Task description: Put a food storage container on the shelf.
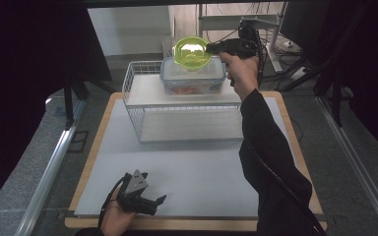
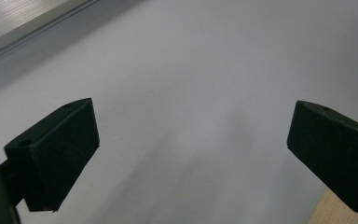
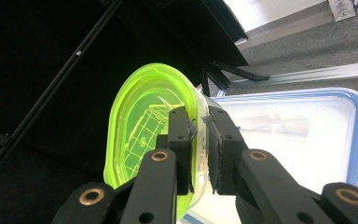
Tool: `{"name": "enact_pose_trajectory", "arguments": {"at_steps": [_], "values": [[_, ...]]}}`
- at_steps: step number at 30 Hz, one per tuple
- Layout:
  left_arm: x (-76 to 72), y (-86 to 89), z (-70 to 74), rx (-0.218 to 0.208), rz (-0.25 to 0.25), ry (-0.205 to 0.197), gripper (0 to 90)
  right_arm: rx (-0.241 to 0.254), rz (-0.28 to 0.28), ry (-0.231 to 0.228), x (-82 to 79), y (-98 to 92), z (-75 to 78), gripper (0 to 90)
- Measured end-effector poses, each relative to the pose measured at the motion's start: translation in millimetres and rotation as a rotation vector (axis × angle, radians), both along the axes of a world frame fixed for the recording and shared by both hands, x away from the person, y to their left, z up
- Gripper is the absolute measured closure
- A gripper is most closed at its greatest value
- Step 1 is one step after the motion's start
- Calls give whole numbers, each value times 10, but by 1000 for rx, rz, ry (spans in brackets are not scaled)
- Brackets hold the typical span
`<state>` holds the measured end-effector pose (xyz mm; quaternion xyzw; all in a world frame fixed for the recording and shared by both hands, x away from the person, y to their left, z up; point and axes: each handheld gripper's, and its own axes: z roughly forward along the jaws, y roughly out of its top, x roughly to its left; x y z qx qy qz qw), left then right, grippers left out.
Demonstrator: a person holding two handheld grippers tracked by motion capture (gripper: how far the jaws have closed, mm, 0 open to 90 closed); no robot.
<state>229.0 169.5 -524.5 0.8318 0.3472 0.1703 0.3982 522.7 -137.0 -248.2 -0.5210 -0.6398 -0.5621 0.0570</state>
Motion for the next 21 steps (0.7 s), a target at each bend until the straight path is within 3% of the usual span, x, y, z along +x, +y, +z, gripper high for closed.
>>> {"name": "enact_pose_trajectory", "arguments": {"at_steps": [21], "values": [[5, -21, -18, 13, -12, 11, 20, -69, -75, -30, 82, 71, -4, 729]]}}
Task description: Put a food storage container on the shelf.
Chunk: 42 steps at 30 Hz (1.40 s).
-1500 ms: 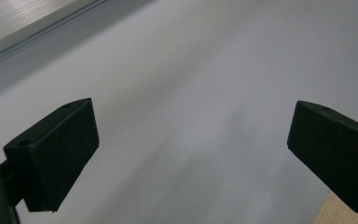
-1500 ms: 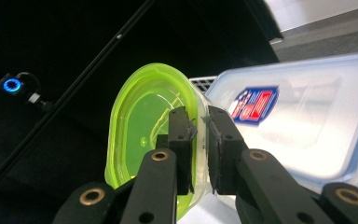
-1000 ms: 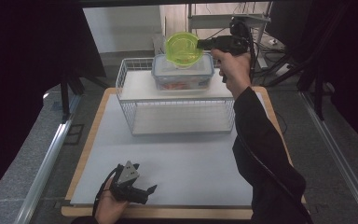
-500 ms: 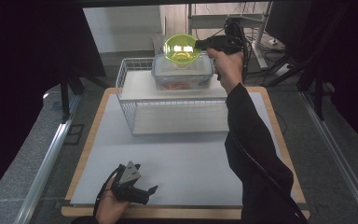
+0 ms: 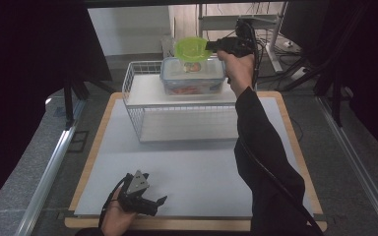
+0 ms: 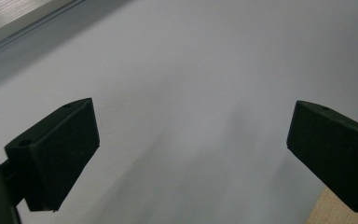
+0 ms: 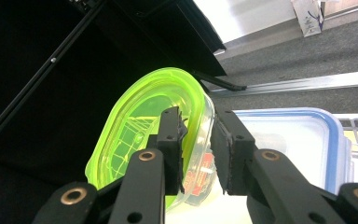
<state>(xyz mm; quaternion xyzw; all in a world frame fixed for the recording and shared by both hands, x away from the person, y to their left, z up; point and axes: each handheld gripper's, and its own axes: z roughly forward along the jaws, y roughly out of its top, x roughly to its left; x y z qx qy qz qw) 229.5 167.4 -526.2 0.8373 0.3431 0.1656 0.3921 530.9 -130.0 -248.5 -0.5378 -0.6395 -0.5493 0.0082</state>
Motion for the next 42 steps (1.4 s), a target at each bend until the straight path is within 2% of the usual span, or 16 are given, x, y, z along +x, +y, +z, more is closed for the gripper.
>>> {"name": "enact_pose_trajectory", "arguments": {"at_steps": [15, 24, 29, 36, 42], "values": [[-1, -6, -2, 4, -3, 1, 21, -29, 9, -51, -37, 4, 37, 590], [1, -12, -9, 14, -10, 5, 21, -68, 16, -73, -62, 6, 31, 516], [-1, -12, -8, 12, -8, 4, 21, -75, 28, -116, -100, -73, 27, 419], [1, -15, -10, 13, -7, 4, 21, -87, 86, -185, -219, -252, -18, 284], [2, -14, -11, 13, -4, 4, 21, -135, 139, -229, -401, -359, -111, 215]]}}
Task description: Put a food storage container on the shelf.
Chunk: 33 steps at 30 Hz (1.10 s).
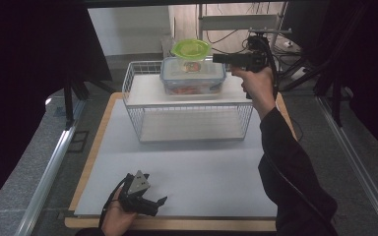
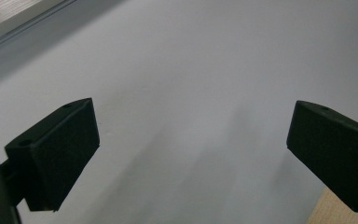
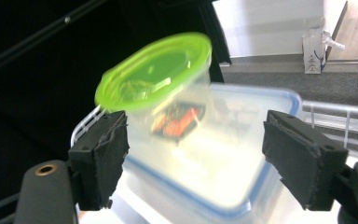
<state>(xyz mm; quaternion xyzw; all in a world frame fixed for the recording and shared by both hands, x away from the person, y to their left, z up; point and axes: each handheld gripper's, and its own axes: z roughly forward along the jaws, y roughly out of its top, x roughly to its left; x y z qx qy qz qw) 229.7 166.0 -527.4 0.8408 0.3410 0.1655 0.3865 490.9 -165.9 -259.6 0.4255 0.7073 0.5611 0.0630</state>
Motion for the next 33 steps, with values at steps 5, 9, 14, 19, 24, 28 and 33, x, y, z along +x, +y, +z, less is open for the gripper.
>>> {"name": "enact_pose_trajectory", "arguments": {"at_steps": [5, 9, 14, 19, 24, 28, 33], "values": [[4, -1, 2, -9, 4, 15, 26, -38, 32, -19, -216, -62, -137, 177], [3, -2, 9, -21, 4, 28, 34, -64, 62, -42, -412, -92, -265, 152], [4, -3, 3, -20, 5, 29, 34, -112, 100, -83, -650, -126, -434, 121], [6, 6, 5, -14, 8, 20, 31, -133, 114, -95, -864, -177, -647, 95], [8, 8, 0, -22, 15, 21, 22, -218, 122, -133, -1076, -222, -884, 69], [11, 8, -2, -12, 12, 27, 14, -267, 131, -152, -1235, -290, -1062, 52], [18, 2, -12, -10, 8, 42, 9, -303, 136, -152, -1385, -412, -1280, 42]]}}
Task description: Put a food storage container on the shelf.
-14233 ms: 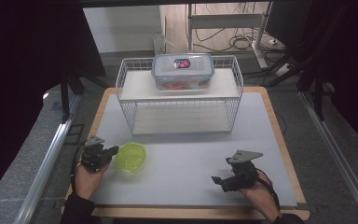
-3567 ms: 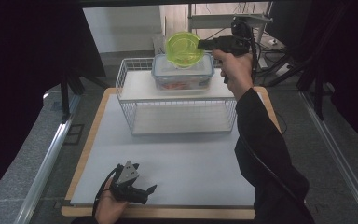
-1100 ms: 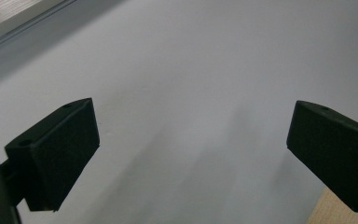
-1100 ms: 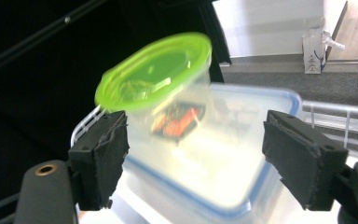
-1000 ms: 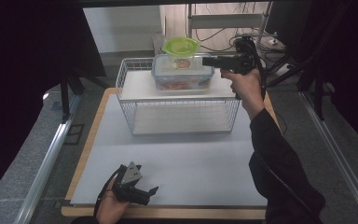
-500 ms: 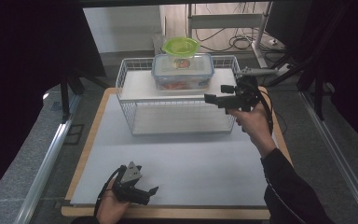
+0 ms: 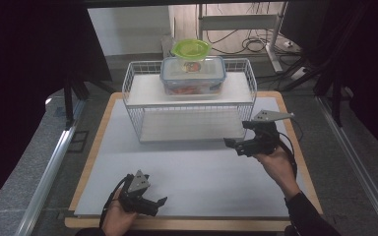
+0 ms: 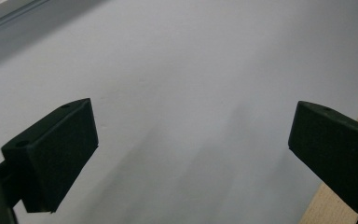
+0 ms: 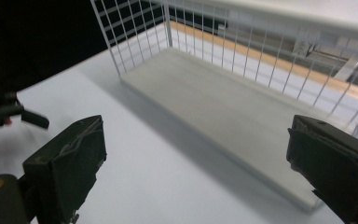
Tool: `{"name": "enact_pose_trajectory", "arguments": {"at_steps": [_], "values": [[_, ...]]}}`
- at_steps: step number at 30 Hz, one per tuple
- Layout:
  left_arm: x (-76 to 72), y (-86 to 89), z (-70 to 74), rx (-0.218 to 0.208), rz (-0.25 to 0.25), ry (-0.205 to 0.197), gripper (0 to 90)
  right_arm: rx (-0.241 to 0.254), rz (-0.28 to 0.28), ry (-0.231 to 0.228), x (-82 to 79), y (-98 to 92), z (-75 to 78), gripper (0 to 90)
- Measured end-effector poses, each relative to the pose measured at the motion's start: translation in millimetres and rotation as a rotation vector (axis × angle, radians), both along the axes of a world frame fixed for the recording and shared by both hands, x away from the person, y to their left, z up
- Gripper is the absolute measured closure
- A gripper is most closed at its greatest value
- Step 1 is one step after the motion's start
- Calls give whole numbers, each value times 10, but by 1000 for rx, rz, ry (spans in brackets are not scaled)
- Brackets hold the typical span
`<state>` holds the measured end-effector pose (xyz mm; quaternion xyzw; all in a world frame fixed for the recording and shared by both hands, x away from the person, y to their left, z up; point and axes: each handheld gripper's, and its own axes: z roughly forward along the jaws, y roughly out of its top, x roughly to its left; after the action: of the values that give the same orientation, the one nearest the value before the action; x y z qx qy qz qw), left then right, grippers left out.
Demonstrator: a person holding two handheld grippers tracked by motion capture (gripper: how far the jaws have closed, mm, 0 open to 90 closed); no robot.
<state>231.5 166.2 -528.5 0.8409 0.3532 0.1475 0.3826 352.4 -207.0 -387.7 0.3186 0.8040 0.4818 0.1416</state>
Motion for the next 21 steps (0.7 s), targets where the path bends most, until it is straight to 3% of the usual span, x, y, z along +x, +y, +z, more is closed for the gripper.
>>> {"name": "enact_pose_trajectory", "arguments": {"at_steps": [4, 9, 21], "values": [[0, 0, -2, 2, 3, 0, 7, -15, 0, 4, -105, -89, -156, 42], [1, 4, -4, 2, 6, 0, 5, 12, -1, 20, -223, -192, -359, 45], [-1, 15, -10, 6, 16, -14, 0, -71, 4, 32, -483, -319, -823, 45]]}}
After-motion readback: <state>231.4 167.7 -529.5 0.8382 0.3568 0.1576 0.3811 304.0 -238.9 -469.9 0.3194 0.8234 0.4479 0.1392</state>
